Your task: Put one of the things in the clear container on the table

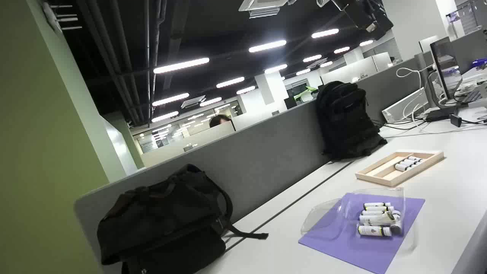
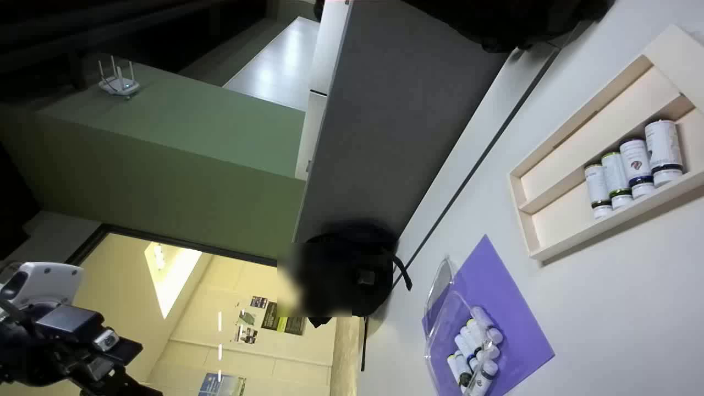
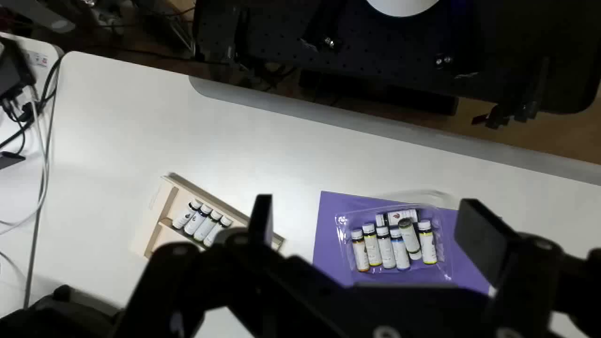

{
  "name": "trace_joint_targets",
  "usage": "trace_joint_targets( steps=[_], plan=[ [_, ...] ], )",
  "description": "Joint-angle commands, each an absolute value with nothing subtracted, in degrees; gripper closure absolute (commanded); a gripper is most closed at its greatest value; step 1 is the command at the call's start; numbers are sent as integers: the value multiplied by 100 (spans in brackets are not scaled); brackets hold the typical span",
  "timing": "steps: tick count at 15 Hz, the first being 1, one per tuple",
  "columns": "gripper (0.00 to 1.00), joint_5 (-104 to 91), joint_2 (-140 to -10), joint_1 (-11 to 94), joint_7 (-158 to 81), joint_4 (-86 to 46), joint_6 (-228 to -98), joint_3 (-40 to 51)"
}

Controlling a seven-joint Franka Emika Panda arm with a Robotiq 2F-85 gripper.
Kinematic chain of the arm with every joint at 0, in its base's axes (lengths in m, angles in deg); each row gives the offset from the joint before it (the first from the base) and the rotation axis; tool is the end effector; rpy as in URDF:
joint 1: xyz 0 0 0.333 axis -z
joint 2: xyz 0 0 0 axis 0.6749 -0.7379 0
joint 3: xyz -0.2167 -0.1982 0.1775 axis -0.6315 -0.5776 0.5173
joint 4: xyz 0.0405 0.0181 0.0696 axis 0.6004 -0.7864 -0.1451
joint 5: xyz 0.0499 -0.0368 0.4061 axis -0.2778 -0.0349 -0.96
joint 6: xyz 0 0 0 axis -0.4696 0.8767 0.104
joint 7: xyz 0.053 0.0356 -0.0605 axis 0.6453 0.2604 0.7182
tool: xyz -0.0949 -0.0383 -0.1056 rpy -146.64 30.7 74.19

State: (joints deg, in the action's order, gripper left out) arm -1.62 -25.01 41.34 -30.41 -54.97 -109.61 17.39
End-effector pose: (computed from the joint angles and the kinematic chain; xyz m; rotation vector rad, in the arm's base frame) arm 0.3368 0.0393 0.5593 2.8957 0.2640 -0.3182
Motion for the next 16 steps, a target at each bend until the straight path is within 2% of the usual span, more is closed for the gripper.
trace_joint_targets(
  steps=[1, 7, 11, 16],
  plan=[
    [0, -108, -2525, 3959, -3117, -5477, -10945, 1613],
    [0, -107, -2524, 3959, -3116, -5476, -10951, 1613],
    [0, -307, -3107, 3940, -2913, -5851, -12613, 1282],
    [0, -599, -4625, 3730, -1978, -6170, -14934, 1158]
  ],
)
